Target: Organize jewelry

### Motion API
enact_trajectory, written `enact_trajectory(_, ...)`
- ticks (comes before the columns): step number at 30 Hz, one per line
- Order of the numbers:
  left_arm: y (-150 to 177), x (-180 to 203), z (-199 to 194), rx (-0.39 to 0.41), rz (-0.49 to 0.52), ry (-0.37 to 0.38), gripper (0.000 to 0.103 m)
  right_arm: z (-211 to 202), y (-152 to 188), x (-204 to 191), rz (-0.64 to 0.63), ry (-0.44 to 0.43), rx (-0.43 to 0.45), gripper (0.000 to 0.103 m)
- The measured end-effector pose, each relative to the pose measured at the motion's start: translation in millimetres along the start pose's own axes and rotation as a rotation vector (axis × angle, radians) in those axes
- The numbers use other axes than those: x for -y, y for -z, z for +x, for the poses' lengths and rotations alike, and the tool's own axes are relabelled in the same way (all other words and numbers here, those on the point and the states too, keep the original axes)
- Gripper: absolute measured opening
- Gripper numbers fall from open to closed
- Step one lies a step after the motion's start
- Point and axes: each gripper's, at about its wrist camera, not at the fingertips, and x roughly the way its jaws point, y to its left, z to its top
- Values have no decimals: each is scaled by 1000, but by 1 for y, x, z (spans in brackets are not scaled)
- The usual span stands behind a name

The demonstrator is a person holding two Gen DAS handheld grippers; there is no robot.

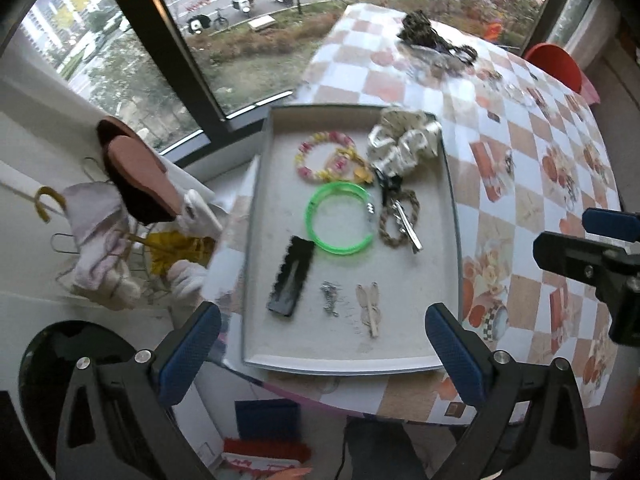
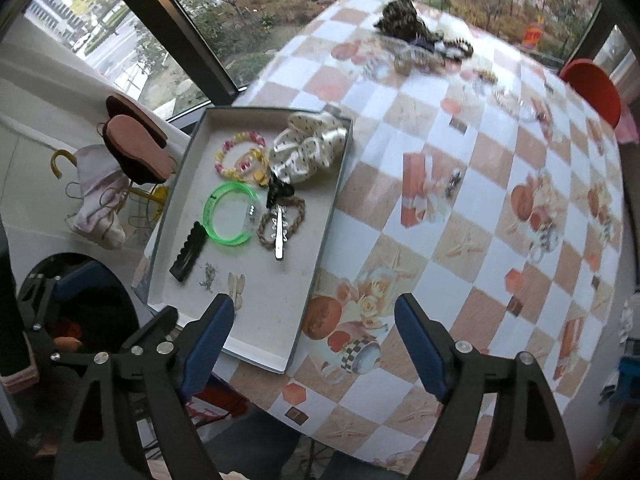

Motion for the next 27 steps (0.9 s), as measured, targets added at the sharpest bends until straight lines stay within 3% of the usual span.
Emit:
enact_trajectory(14, -4, -19, -48, 42, -66, 0, 103, -48, -5, -19, -18, 98, 87, 87)
enact_trajectory(27, -2, -19, -56, 47, -63, 10, 103, -51, -2, -20, -14, 109, 90, 87)
